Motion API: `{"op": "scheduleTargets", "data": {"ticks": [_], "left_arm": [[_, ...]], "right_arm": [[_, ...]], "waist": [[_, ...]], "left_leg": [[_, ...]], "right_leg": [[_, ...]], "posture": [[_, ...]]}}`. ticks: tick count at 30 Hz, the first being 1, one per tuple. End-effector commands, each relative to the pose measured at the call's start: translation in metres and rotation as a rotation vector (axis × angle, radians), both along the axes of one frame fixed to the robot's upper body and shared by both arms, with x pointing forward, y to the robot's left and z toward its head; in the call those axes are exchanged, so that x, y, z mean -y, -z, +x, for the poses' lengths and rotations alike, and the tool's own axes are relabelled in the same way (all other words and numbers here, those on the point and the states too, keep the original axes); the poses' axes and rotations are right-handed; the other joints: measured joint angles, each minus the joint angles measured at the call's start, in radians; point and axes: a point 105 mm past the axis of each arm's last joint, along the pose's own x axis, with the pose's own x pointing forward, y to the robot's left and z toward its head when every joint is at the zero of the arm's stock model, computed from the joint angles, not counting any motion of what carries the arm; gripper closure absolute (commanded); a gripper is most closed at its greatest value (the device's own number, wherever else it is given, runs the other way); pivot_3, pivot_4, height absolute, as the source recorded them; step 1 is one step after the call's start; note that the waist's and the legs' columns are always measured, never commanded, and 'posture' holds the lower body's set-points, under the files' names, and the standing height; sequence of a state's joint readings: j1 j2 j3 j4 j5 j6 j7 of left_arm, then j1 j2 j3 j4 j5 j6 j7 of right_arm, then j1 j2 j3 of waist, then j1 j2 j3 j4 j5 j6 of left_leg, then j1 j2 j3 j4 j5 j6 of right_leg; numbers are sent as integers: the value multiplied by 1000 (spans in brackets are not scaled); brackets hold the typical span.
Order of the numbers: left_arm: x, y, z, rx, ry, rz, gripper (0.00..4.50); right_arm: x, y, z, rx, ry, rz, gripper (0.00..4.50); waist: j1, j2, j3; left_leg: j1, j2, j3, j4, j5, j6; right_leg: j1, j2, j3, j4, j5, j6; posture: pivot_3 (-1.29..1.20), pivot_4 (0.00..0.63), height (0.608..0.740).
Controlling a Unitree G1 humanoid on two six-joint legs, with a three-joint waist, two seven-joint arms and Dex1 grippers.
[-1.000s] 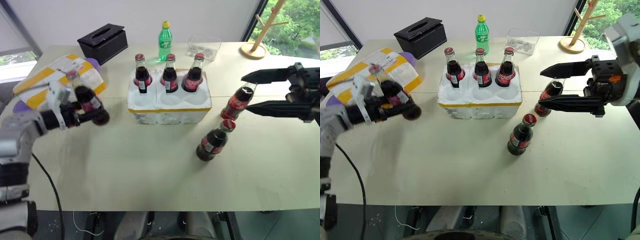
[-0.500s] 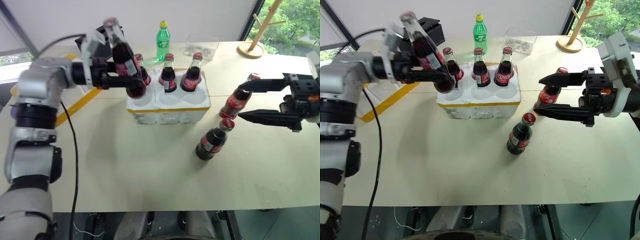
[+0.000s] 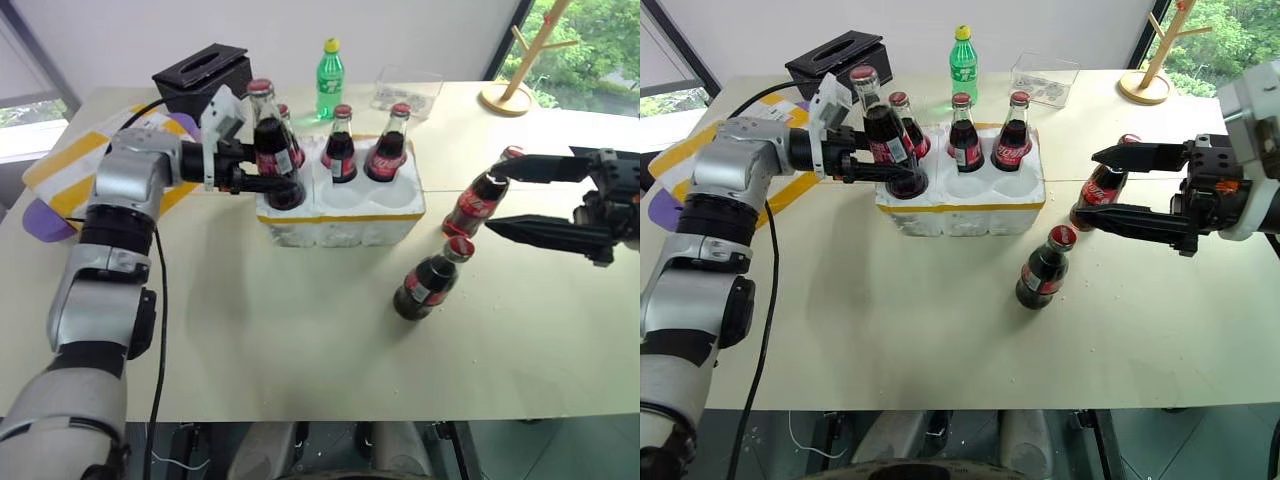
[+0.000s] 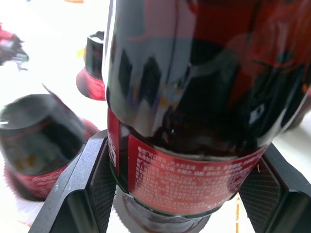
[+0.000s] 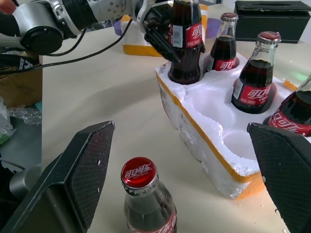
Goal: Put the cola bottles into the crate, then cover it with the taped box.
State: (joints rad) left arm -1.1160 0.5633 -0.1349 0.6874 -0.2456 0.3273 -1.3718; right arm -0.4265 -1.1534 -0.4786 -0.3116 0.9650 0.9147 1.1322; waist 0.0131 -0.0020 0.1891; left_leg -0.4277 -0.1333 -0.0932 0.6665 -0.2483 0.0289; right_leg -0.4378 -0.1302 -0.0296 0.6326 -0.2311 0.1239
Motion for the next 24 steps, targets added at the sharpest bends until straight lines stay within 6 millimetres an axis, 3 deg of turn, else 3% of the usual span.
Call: {"op": "scheduleTargets", "data": {"ticks": [1,6,7,9,14,17,21,24], "left_arm": [[4,-9,-2,77,27,2,1684],[1,5,3,67,-10,23,1684],[0,6,3,64,-16,24,619],[-2,8,3,62,-22,26,40],[-8,10,1,63,-32,26,40],[-19,-12,-4,81,-57,-39,40],[-45,-47,-31,94,-44,-80,40],[-57,-61,-49,91,-39,-82,40]], "right_arm": [[-1,-9,-2,50,-4,-1,0],[0,-8,4,58,12,4,0],[0,-8,5,59,15,4,0],[0,-7,7,62,20,5,0],[1,-8,11,71,32,8,0],[8,-10,15,79,69,11,0],[23,-9,21,89,147,5,0],[31,-5,23,101,186,3,0]], "waist": [[0,0,0],[0,0,0],[0,0,0],[0,0,0],[-1,0,0],[-1,0,0],[-7,0,0],[-7,1,0]], "left_leg": [[0,0,0,0,0,0],[0,0,0,0,0,0],[0,0,0,0,0,0],[0,0,0,0,0,0],[0,0,0,0,0,0],[0,0,0,0,0,0],[0,0,0,0,0,0],[0,1,0,0,0,0]], "right_leg": [[0,0,0,0,0,0],[0,0,0,0,0,0],[0,0,0,0,0,0],[0,0,0,0,0,0],[0,0,0,1,0,0],[0,0,0,1,0,0],[-1,1,1,1,0,0],[-1,1,1,1,0,0]], "posture": [[0,150,736],[0,150,736],[0,150,736],[0,150,736],[0,150,736],[0,150,736],[0,150,736],[0,150,736]]}}
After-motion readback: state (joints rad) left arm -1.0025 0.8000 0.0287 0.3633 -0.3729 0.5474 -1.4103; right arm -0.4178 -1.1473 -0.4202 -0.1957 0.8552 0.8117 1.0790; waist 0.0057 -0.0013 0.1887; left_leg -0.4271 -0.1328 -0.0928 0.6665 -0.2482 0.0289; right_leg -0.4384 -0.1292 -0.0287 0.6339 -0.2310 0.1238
